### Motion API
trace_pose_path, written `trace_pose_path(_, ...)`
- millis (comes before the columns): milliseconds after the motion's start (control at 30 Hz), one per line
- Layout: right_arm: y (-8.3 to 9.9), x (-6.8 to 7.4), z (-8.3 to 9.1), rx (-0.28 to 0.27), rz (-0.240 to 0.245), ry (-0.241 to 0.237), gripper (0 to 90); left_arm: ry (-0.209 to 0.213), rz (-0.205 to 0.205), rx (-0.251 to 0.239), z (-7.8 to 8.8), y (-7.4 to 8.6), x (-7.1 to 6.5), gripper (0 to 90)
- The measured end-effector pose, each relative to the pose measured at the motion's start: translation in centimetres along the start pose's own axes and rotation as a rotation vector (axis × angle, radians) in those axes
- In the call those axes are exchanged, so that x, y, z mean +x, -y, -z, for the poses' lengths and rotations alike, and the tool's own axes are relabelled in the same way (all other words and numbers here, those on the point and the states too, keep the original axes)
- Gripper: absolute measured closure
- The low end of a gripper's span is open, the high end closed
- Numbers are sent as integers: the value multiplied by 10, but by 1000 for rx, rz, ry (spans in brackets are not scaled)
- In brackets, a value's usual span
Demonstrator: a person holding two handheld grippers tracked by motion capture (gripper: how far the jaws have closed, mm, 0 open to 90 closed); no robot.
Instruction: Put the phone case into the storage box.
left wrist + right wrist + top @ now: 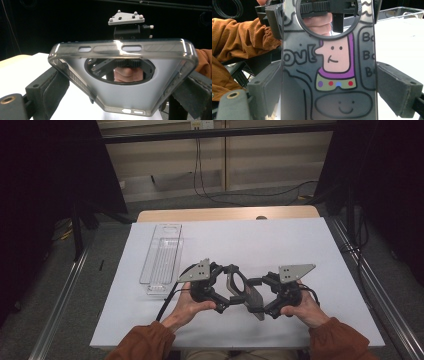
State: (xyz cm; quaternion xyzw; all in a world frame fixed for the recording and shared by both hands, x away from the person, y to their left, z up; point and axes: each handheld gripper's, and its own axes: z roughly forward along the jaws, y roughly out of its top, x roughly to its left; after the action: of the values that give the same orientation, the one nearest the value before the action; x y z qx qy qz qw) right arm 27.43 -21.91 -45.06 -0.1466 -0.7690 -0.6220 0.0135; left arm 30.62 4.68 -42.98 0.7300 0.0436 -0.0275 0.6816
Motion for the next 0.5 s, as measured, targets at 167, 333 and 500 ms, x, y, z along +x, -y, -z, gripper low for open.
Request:
trace_pose_path(167, 0, 1, -1, 4, 4, -6, 124, 10, 3, -1, -1, 1, 0, 48)
trace_pose_path(333, 1, 1, 0, 13, 7, -12, 124, 21, 10, -9, -3, 1, -1, 48)
trace_pose_path(500, 1, 1, -1, 17, 9, -16, 124, 38, -2, 4, -2, 1, -2, 72)
